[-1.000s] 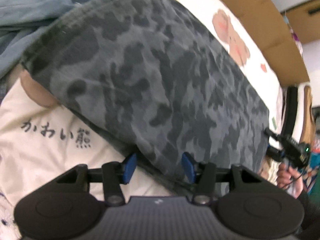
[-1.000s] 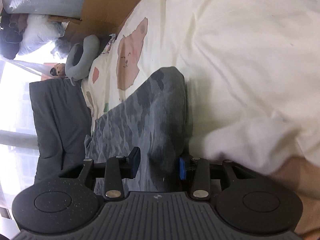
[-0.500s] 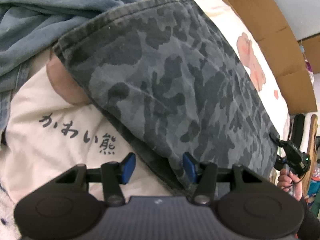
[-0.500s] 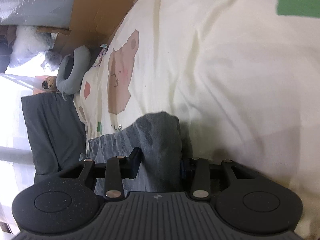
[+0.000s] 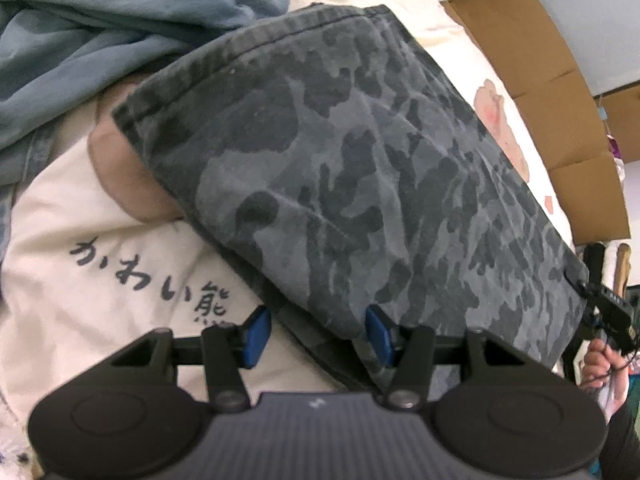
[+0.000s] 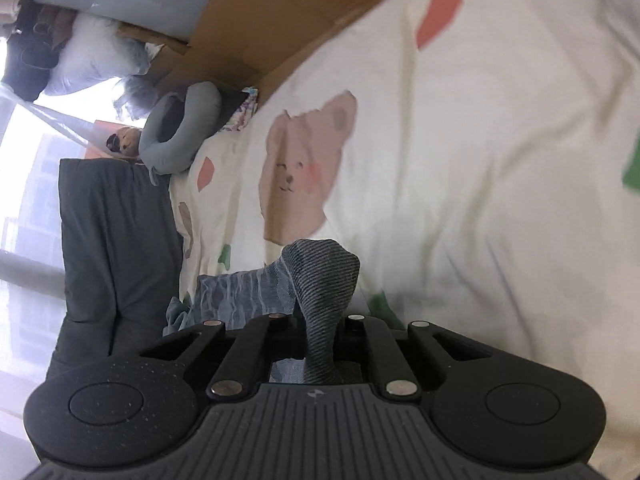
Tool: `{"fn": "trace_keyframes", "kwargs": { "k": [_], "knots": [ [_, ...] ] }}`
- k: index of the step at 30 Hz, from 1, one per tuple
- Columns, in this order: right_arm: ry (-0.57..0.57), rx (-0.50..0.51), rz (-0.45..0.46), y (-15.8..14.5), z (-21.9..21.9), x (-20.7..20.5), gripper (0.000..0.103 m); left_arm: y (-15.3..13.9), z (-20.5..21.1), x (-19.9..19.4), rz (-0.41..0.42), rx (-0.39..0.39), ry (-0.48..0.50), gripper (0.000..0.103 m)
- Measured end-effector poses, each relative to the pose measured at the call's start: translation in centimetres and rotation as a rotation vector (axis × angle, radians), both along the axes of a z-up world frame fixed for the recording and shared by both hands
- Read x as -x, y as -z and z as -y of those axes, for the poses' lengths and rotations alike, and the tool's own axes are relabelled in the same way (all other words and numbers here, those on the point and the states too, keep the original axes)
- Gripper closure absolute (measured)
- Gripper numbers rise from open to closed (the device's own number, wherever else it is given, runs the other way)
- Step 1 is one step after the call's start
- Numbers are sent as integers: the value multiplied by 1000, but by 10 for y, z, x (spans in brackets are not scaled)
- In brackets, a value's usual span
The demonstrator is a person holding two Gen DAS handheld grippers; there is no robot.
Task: Fold clothes
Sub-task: 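Grasp the pants edge with the right tool and lift it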
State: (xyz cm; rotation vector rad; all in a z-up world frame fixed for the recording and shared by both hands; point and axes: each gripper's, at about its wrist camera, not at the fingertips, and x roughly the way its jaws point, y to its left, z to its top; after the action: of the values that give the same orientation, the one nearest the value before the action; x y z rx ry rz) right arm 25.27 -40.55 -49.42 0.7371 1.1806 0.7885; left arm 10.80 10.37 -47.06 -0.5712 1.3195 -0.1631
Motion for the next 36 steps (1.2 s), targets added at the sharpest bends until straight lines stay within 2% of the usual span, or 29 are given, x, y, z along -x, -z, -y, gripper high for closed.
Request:
{"fn": "trace_keyframes", "kwargs": {
  "k": [10,14,20,24,27,30,36],
  "knots": [
    [-40,115,67,-36,4,-63,97,-4,9,-2,18,67,46,48],
    [-72,163,46,-34,4,-93,97,-5,7,0,25,83,62,48],
    [-51,201,32,-35,9,-134,97,-5,-3,3,32,100,71,48],
    [-83,224,-35,-10,8,-155,95,-3,-13,6,28,99,80,48],
    [-60,272,-72,9,11,-156,79,-3,-16,3,28,89,85,48],
    [-23,258,-104,20,25,-148,63,-4,-17,1,30,76,86,48],
    [-42,286,-112,21,45,-120,59,-12,0,4,27,56,104,48]
  ]
}}
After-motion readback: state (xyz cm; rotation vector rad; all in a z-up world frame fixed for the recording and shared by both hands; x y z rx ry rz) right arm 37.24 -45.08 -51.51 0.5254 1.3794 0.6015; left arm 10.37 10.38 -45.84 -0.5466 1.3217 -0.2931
